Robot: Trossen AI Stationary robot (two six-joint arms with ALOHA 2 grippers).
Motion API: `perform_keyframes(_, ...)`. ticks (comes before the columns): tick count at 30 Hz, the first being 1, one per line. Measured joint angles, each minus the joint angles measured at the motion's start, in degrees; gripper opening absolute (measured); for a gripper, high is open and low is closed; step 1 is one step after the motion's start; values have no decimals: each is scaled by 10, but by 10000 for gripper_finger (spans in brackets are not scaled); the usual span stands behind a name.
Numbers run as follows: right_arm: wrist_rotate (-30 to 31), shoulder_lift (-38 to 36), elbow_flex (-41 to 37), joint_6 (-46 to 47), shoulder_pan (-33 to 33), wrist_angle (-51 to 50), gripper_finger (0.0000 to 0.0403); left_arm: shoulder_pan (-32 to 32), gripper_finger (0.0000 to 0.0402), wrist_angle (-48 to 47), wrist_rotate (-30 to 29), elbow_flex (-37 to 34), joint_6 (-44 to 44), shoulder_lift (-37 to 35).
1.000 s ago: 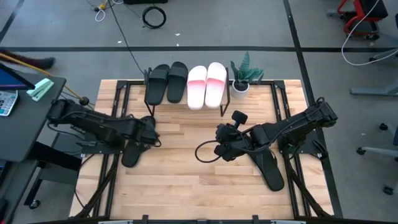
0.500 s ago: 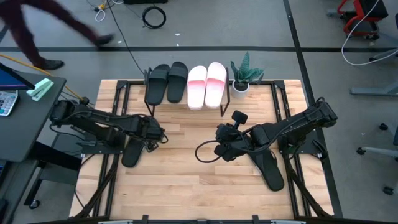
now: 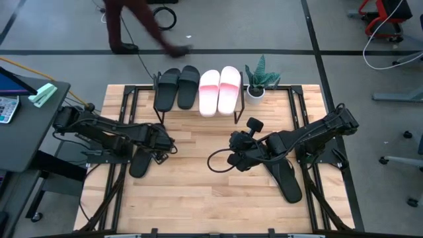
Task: Pick and place slides into the shelf
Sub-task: Put the left black slipper under the shelf
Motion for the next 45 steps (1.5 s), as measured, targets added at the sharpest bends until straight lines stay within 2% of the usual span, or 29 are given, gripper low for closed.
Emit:
perform_keyframes(14,-5,0,0,1,1,0,6,-1,172,26,-24,0,-51,4)
perform_keyframes(23,-5,0,0,1,14,0,7,-1,172,25,-22,0,-136,9)
perform_keyframes(37,-4,0,0,5,20,0,6,-1,173,25,-5,0,-182,10)
perform_keyframes(45,-4,0,0,5,20,0,7,-13,178,27,-8,0,-173,57)
